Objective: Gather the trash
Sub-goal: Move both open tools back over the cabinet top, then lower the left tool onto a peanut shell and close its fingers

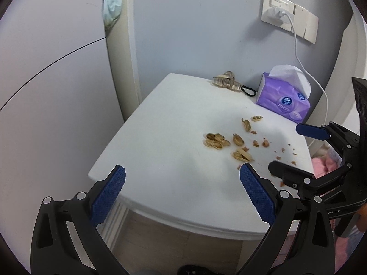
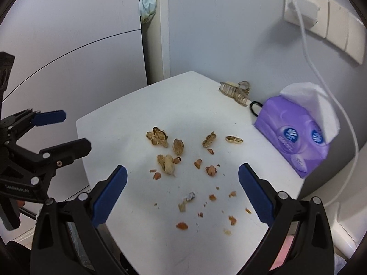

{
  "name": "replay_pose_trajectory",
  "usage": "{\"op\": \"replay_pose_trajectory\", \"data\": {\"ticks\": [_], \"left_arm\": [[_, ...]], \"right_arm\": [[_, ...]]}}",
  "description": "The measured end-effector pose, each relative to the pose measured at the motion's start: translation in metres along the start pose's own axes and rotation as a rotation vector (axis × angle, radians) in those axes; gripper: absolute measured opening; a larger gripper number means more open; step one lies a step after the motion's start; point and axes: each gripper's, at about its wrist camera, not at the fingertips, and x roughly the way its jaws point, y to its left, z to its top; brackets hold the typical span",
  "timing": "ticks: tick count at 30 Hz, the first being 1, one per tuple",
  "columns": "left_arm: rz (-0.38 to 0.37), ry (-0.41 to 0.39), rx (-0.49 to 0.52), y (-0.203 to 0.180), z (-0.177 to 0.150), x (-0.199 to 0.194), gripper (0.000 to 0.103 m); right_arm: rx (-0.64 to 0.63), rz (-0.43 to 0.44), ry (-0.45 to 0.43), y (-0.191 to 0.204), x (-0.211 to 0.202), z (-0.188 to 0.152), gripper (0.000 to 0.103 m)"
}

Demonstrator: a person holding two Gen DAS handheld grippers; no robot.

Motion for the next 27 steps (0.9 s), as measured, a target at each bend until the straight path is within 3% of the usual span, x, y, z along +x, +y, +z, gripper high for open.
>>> {"op": "replay_pose_trajectory", "data": {"ticks": [1,3,11,21,27], "left_arm": [[-0.004,-0.018,0.010,0.001,0.001,0.002,0.097],[-0.023,-0.018,0.021,0.002,0.004,0.010,0.097],[-0.113,0.006,0.082,-0.002,0.012,0.044,0.096],[-0.183,0.022,0.176,-0.009,0.020,0.069,0.076],[-0.230,0.024,0.204,-0.013,0.022,0.081,0.073]], "right_arm": [[-0.003,0.004,0.002,0.000,0.003,0.000,0.094],[-0.008,0.020,0.011,-0.001,0.009,0.001,0.078],[-0.004,0.039,0.028,-0.006,0.023,0.003,0.072],[-0.034,0.066,0.037,0.004,0.038,0.008,0.070],[-0.031,0.061,0.048,0.004,0.045,0.006,0.068]]}}
